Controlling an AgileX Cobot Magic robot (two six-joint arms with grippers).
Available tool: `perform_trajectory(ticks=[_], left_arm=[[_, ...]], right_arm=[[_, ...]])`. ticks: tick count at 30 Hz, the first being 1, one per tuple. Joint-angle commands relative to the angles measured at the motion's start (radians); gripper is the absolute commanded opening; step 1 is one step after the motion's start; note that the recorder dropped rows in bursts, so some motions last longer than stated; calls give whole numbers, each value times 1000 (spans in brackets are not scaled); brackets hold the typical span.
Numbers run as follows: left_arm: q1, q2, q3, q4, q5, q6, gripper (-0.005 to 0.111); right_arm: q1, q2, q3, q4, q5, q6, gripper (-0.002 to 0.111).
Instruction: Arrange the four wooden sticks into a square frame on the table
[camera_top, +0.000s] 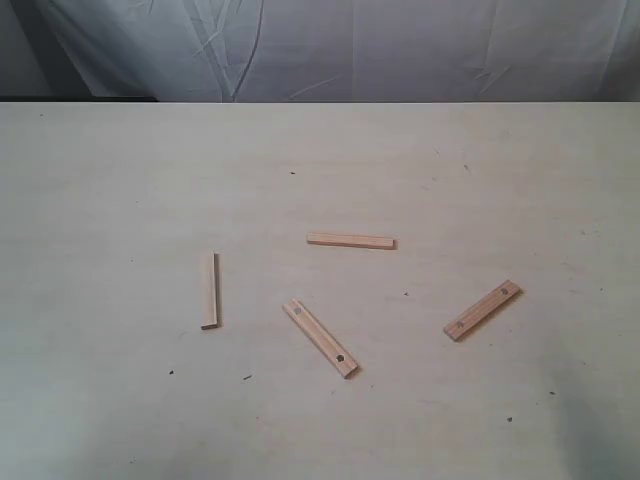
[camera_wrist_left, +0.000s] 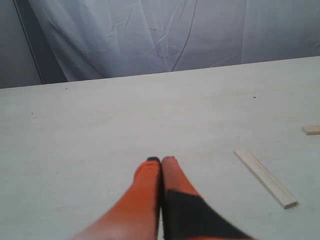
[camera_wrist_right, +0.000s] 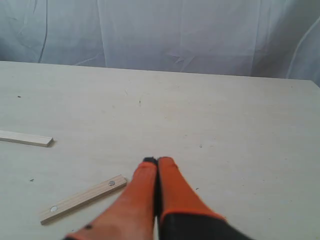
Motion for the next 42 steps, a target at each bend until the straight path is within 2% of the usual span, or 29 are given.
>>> perform_trajectory(ticks=[1,26,35,42], left_arm=[[5,-7,4,4,-6,1,0],[5,-7,4,4,-6,1,0],[5,-7,4,4,-6,1,0],[5,-7,4,4,-6,1,0]], right_arm=[[-4,-6,2,0,-8,1,0],[-4,-6,2,0,-19,1,0],[-4,-6,2,0,-403,1,0],[-4,-6,2,0,-508,1,0]])
